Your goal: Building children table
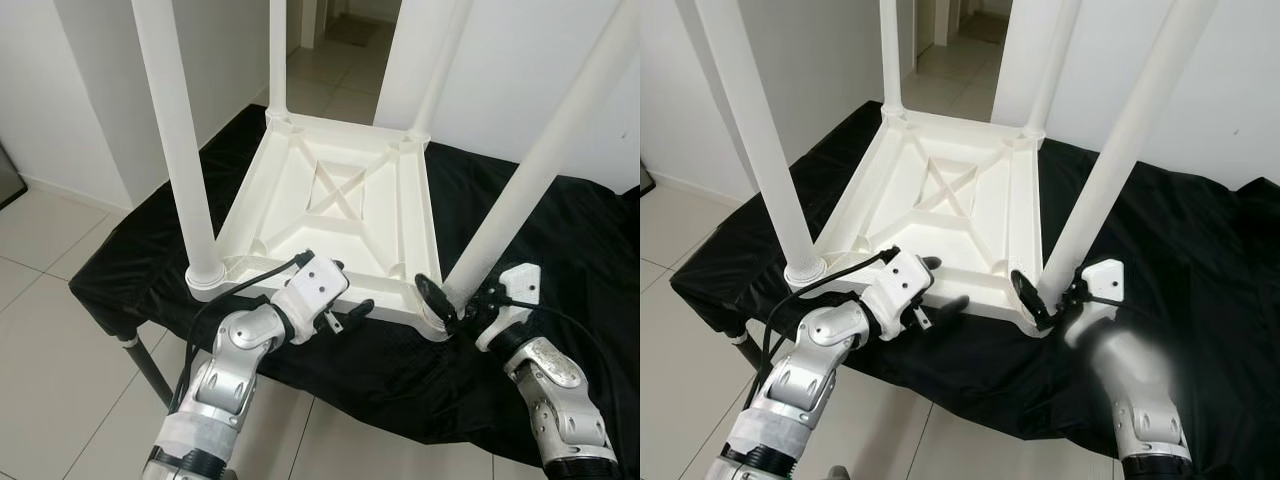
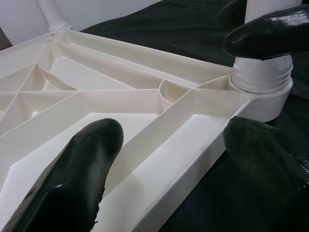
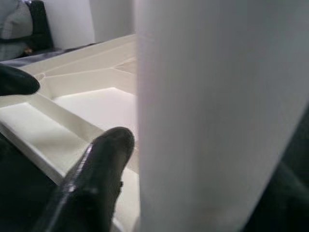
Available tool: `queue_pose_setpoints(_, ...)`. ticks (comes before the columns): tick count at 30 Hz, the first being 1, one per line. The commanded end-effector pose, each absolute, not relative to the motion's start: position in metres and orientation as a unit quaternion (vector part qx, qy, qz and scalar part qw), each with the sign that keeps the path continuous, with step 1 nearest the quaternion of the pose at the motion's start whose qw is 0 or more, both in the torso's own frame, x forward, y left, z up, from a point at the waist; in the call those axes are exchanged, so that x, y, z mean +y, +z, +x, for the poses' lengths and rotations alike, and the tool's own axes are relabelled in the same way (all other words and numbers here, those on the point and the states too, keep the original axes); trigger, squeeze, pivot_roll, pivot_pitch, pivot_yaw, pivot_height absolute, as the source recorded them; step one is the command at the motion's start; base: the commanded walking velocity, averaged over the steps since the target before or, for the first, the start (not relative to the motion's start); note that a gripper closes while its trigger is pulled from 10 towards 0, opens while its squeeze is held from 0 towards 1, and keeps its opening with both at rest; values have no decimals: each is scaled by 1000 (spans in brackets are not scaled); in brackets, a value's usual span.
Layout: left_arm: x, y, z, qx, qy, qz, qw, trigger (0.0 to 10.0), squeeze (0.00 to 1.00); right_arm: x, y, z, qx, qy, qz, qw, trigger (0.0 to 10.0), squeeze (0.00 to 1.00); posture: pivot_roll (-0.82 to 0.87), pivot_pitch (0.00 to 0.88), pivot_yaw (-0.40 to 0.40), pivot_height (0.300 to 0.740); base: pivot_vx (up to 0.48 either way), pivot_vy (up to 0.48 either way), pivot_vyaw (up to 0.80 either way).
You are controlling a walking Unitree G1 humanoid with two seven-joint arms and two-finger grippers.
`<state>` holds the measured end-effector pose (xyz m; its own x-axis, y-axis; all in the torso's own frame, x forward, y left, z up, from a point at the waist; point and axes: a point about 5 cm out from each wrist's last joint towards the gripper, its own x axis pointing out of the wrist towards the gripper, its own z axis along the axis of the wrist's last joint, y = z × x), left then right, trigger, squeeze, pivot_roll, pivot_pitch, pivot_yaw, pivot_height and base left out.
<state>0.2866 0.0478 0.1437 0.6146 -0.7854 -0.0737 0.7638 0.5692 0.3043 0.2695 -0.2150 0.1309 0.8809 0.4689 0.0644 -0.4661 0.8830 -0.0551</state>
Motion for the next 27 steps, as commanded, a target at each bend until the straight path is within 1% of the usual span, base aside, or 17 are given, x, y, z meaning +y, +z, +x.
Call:
queue_pose_setpoints(1,49,146,292,-48,-371,150,915,10000,0,-215,127,271,-26,255,-17,967,4353,0,38,36,-59,740,0,0,0)
queue_pose_setpoints(2,49,146,292,-48,-371,150,915,10000,0,-215,127,271,-26,255,-17,967,4353,0,38,36,-59,740,0,0,0)
queue_pose_setpoints(3,48,146,292,-48,-370,149,916,10000,0,-216,125,272,-23,261,-16,965,3922,0,36,41,-61,740,0,0,0)
queue_pose_setpoints(4,48,147,293,-48,-369,148,916,10000,0,-216,125,274,-21,264,-15,964,3020,0,34,46,-60,740,0,0,0)
queue_pose_setpoints(5,48,147,293,-48,-368,148,917,10000,0,-216,124,276,-19,267,-14,963,1529,0,33,49,-59,740,0,0,0)
queue_pose_setpoints(6,48,147,293,-48,-368,148,917,10000,0,-216,124,276,-19,267,-14,963,1529,0,33,49,-59,740,0,0,0)
queue_pose_setpoints(7,48,148,294,-49,-367,147,917,10000,0,-217,124,278,-19,269,-15,963,0,0,33,54,-60,740,0,0,0)
queue_pose_setpoints(14,47,149,295,-50,-365,146,918,10000,0,-220,124,280,-16,267,-20,963,0,0,36,64,-64,740,0,0,0)
queue_pose_setpoints(15,47,149,295,-50,-364,146,919,10000,0,-219,125,280,-16,264,-16,964,10000,0,35,69,-66,740,0,0,0)
queue_pose_setpoints(19,49,148,295,-49,-361,145,920,10000,0,-212,132,279,-22,251,0,968,10000,0,31,75,-68,740,0,0,0)
queue_pose_setpoints(22,48,147,295,-47,-359,144,921,10000,0,-201,139,277,-29,226,19,973,10000,0,26,79,-70,740,0,0,0)
queue_pose_setpoints(27,46,148,294,-48,-362,141,920,10000,0,-192,137,274,-33,183,2,983,10000,0,20,84,-69,740,0,0,0)
